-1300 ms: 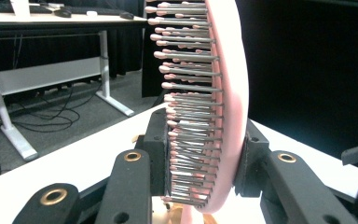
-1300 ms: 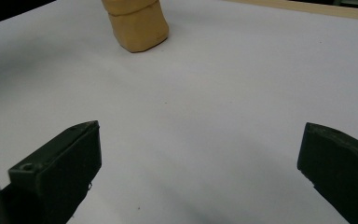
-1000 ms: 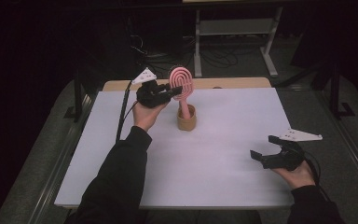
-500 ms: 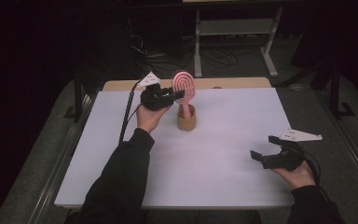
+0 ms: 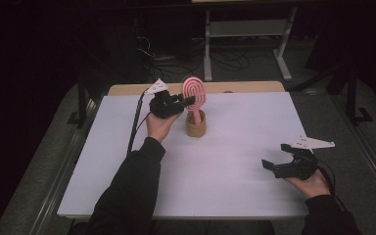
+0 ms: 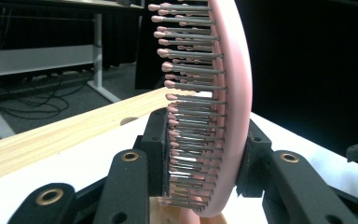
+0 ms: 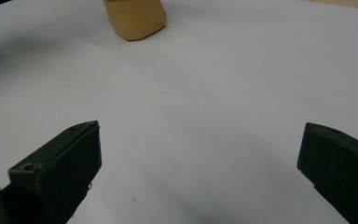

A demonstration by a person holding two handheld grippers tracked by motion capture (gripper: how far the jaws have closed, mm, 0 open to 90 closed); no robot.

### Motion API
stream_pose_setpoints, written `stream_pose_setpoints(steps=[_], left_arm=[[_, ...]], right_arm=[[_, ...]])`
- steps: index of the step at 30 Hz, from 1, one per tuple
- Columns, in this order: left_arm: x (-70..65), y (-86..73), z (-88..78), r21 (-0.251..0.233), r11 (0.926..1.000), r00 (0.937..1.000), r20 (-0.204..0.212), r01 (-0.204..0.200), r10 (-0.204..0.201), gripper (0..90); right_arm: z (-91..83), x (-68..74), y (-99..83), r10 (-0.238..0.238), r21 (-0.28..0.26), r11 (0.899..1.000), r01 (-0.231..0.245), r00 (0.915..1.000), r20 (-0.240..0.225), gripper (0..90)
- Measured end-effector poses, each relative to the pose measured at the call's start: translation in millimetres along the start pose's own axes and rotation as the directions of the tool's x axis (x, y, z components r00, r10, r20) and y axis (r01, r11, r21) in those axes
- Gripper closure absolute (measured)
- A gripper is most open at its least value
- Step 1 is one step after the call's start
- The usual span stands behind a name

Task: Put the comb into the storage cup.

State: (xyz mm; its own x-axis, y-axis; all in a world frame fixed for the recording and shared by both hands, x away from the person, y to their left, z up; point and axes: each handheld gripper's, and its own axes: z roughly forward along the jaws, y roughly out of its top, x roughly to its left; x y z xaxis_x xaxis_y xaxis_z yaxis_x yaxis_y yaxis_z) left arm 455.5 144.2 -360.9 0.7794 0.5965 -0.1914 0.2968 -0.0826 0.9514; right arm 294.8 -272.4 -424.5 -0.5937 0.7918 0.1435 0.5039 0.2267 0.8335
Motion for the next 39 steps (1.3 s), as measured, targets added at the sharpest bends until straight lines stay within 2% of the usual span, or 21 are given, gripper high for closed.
stream_pose_setpoints(steps=[3, 5, 7, 11, 15, 19, 21, 23, 26, 28, 34, 36, 39], left_arm=[[-0.4, -0.5, -0.5, 0.027, 0.9991, 0.9959, -0.084, -0.032, 0.034, 54.2], [-1.4, -2.7, -1.8, 0.063, 0.9954, 0.9874, -0.137, -0.072, 0.08, 50.0], [-1.4, -7.6, -4.4, 0.076, 0.9936, 0.9832, -0.156, -0.083, 0.094, 47.1], [1.1, -17.2, -11.3, 0.093, 0.9917, 0.9798, -0.171, -0.088, 0.103, 45.0], [5.9, -20.5, -17.6, 0.095, 0.9928, 0.9796, -0.18, -0.073, 0.09, 45.6], [9.5, -23.9, -22.3, 0.095, 0.9937, 0.9803, -0.182, -0.06, 0.076, 45.1], [10.1, -26.7, -24.9, 0.089, 0.9949, 0.9827, -0.174, -0.048, 0.063, 44.9], [10.4, -29.4, -27.4, 0.091, 0.9944, 0.9852, -0.158, -0.053, 0.067, 44.8], [12.7, -32.5, -32.5, 0.079, 0.9963, 0.9924, -0.116, -0.032, 0.041, 45.9], [13.6, -32.9, -35.5, 0.079, 0.9961, 0.9924, -0.114, -0.039, 0.048, 45.7], [16.8, -35.6, -44.8, 0.036, 0.9993, 0.9975, -0.07, -0.007, 0.01, 35.4], [17.6, -36.7, -46.5, 0.042, 0.9991, 0.9984, -0.056, -0.005, 0.008, 30.3], [18.5, -37.5, -47.8, 0.047, 0.9989, 0.9983, -0.058, -0.001, 0.004, 22.2]], right_arm=[[-1.2, -0.5, 0.3, 0.004, -0.008, 1.0, -0.004, 1.0, 0.002, 0.0], [-1.6, -0.8, 0.3, 0.006, -0.009, 1.0, -0.006, 1.0, 0.002, 0.0], [-1.7, -1.3, 0.2, 0.005, -0.01, 1.0, -0.005, 1.0, 0.003, 0.0], [-1.5, -1.7, 0.0, 0.008, -0.006, 1.0, -0.008, 1.0, 0.005, 0.0], [-0.9, -1.7, -0.1, 0.006, -0.003, 1.0, -0.006, 1.0, 0.007, 0.0], [-0.9, -2.3, -0.6, 0.007, -0.001, 1.0, -0.007, 1.0, 0.007, 0.0], [-1.3, -3.0, -1.1, 0.012, -0.002, 1.0, -0.012, 0.9999, 0.007, 0.0], [-2.4, -4.0, -1.5, 0.018, -0.007, 1.0, -0.018, 0.9998, 0.006, 0.0], [-3.0, -4.2, -2.0, 0.022, -0.006, 1.0, -0.022, 0.9997, 0.007, 0.0], [-2.5, -4.1, -2.4, 0.02, -0.003, 1.0, -0.02, 0.9998, 0.005, 0.0], [-2.4, -3.6, -2.7, 0.017, -0.003, 1.0, -0.017, 0.9998, -0.009, 0.0], [-2.9, -3.7, -2.6, 0.016, -0.006, 1.0, -0.016, 0.9998, -0.011, 0.0], [-2.9, -4.3, -2.9, 0.018, -0.006, 1.0, -0.018, 0.9997, -0.015, 0.0]])
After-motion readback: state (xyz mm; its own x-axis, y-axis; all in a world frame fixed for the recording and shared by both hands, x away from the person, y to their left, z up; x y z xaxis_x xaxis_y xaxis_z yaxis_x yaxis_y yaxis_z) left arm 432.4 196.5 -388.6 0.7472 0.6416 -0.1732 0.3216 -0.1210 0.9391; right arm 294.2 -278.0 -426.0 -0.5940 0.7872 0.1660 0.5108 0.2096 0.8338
